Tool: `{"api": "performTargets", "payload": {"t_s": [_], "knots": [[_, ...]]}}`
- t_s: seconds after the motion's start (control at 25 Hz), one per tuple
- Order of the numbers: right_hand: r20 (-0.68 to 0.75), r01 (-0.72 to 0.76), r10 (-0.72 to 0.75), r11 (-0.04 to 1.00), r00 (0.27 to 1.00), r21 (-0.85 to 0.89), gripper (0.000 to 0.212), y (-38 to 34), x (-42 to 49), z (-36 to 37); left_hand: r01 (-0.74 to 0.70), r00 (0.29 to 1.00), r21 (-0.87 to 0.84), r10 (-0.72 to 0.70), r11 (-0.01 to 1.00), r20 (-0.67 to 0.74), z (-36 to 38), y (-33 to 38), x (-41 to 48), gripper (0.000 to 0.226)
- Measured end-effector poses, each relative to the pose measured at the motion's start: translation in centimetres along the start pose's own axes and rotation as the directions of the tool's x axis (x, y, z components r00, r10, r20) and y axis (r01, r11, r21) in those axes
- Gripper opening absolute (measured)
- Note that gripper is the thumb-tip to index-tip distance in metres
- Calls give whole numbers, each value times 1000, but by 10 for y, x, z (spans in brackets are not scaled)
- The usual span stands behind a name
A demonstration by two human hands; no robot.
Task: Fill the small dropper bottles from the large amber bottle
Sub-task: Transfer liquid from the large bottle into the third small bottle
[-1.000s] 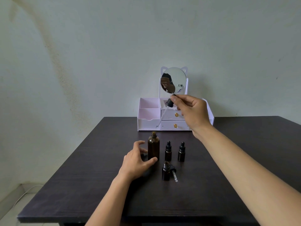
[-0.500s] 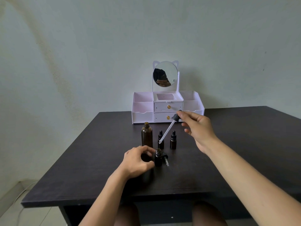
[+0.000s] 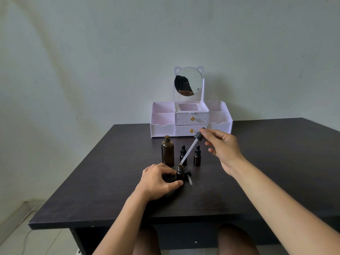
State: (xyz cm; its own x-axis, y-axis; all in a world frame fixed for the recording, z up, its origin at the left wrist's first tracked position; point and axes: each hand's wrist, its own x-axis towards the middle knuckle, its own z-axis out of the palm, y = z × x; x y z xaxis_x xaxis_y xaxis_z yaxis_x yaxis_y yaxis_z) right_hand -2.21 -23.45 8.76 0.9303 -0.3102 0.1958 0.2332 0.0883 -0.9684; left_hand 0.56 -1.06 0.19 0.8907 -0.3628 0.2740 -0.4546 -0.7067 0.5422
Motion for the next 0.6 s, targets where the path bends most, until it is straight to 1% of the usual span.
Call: {"api": "performTargets", "payload": {"t_s": [0.2, 0.6], "knots": [[8, 9, -9, 1000, 1000, -10, 11, -1, -1, 0, 0, 1000, 10, 0, 1000, 0, 1, 0, 0, 61], [28, 29, -28, 999, 999, -34, 13, -1, -1, 1, -2, 1000, 10, 2, 1000, -8, 2, -1, 0, 61]]}}
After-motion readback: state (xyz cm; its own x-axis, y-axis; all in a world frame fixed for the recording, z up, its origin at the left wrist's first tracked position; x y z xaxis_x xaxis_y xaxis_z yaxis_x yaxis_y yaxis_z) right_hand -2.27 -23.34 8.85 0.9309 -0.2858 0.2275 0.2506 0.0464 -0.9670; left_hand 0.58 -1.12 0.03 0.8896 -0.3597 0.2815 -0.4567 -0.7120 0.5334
